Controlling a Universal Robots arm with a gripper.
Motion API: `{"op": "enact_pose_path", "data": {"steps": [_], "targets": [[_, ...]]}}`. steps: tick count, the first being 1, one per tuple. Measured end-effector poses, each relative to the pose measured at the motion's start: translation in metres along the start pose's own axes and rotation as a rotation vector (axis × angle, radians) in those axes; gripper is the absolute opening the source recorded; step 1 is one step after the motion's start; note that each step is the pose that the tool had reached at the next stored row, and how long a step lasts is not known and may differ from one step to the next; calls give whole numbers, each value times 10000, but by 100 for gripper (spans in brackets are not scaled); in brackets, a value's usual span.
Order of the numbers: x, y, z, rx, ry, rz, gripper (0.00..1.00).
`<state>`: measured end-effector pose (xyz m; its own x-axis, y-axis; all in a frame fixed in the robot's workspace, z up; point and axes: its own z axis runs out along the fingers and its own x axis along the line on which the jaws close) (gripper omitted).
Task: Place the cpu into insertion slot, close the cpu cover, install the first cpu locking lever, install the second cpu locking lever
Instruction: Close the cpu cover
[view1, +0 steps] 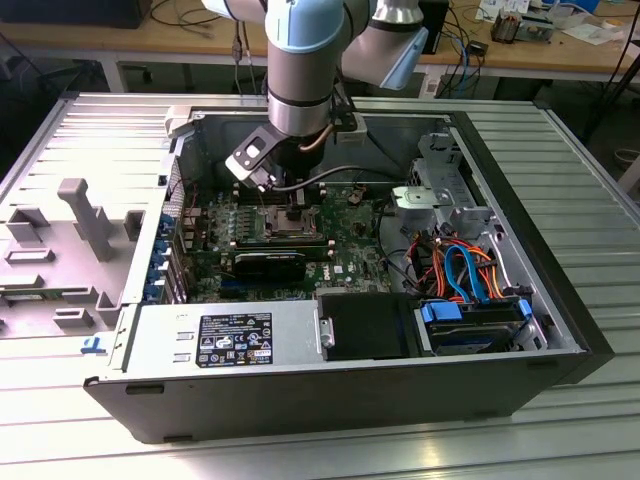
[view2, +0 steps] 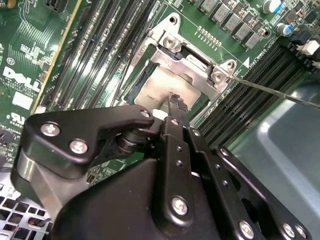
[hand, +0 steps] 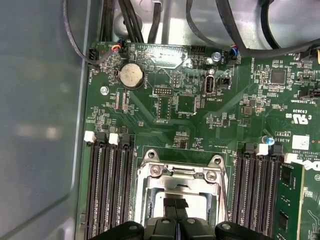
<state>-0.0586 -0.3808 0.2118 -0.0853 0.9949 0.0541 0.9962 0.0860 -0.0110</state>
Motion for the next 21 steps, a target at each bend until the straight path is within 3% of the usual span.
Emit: {"op": "enact_pose_path", "data": {"steps": [4, 8, 15, 21], "targets": [[11, -128, 1, -28, 20, -2, 11], [18, -203, 4, -40, 21, -2, 11], [14, -216, 61, -35, 14, -3, 11], [15, -215, 33, -39, 19, 4, 11]]}}
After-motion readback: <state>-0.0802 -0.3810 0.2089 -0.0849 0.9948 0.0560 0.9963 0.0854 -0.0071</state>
